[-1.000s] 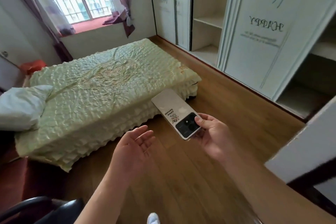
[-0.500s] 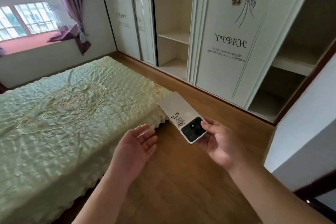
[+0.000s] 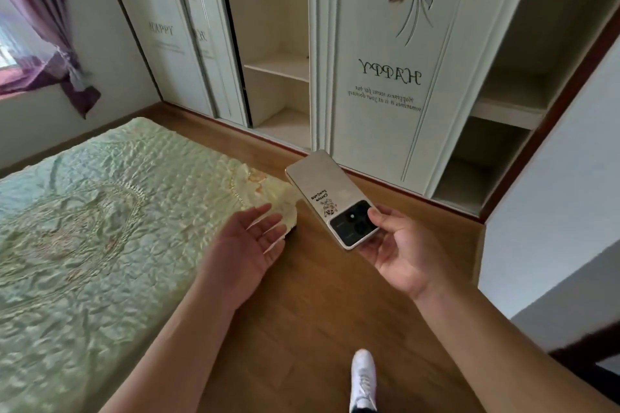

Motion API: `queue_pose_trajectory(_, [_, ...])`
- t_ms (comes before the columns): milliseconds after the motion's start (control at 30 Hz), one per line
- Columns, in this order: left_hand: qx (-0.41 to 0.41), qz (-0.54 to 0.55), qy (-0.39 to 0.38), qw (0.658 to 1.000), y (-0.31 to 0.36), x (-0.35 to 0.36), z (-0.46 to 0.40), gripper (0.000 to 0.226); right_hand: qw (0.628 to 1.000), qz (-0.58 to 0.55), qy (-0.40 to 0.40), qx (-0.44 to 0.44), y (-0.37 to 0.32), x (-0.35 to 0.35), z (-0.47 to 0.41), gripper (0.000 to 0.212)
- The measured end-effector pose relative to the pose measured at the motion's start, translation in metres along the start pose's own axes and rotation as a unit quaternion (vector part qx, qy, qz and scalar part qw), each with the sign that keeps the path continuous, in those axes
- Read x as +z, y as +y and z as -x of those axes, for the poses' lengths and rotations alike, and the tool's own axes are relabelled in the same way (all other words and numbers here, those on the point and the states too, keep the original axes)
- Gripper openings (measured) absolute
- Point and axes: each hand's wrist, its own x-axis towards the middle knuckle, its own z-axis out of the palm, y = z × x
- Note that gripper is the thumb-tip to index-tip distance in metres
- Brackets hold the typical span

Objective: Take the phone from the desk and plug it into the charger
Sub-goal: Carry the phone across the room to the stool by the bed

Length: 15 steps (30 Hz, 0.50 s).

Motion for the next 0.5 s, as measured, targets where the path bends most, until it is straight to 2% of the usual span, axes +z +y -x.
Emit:
queue_pose_trajectory(267, [-0.004,-0.045,0.035,0.998,0.012,0.063,-0.135,0.038,0.999,-0.027,-0.014,0.016,-0.075,-0.012,-0.13,0.017])
queue_pose_trajectory(400, [0.0,-0.054,0.011,0.998,0.022,0.116,-0.206,0.034,0.999,-0.026,-0.022,0.008,-0.136,-0.021,-0.189,0.023])
queue_pose_trajectory(500, [0.013,-0.057,-0.027,0.998,0.03,0.155,-0.253,0.036,1.0,-0.011,-0.023,-0.018,-0.176,-0.025,-0.228,0.019])
